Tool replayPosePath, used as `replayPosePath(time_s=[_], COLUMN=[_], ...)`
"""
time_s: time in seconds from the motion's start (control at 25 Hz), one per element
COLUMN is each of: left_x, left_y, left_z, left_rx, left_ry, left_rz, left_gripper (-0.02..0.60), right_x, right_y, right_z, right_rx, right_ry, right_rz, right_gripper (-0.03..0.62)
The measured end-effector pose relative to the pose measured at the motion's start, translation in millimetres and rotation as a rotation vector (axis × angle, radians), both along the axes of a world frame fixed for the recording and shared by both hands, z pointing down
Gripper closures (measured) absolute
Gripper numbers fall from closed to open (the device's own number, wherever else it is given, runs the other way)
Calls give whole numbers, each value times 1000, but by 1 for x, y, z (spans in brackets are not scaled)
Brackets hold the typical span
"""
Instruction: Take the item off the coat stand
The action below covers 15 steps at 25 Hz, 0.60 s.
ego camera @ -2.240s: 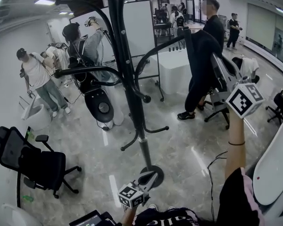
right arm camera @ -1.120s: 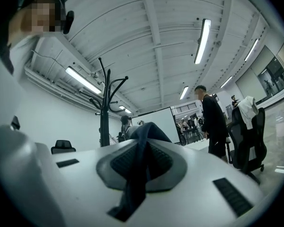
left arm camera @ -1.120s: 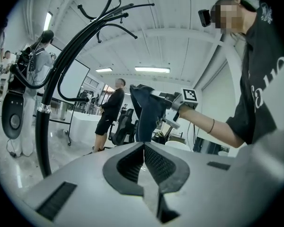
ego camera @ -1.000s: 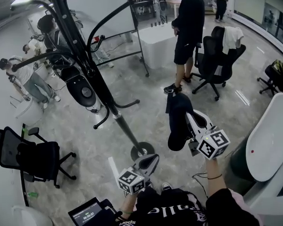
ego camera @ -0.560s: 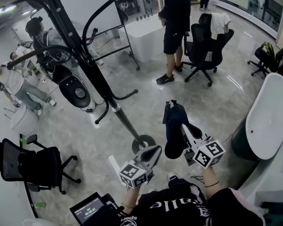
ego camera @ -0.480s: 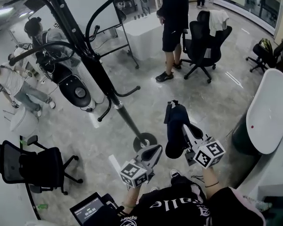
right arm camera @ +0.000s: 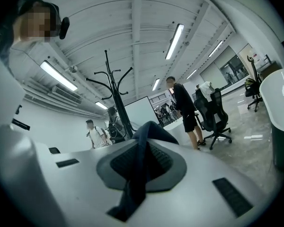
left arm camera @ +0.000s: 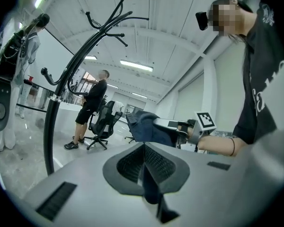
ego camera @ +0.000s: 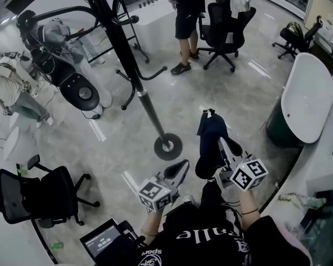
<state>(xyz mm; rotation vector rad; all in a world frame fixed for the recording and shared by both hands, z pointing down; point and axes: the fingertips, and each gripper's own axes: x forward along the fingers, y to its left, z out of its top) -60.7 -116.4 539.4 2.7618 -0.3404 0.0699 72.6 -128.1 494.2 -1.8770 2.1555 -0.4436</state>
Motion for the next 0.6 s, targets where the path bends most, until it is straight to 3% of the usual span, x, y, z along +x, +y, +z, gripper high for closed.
replayPosePath(time_s=[0.36,0.6], left_x=[9,27], left_y=[67,93], left_z=[1,-8], left_rx=[-20,2], left_ry=[15,0], left_rz=[86,89], left_gripper=[577,577], right_x=[-12,-8], right_y=[85,119], right_z=[13,12], right_rx=[-45,-41], right_ry=[0,24], right_rz=[31,1], right_gripper=[556,556])
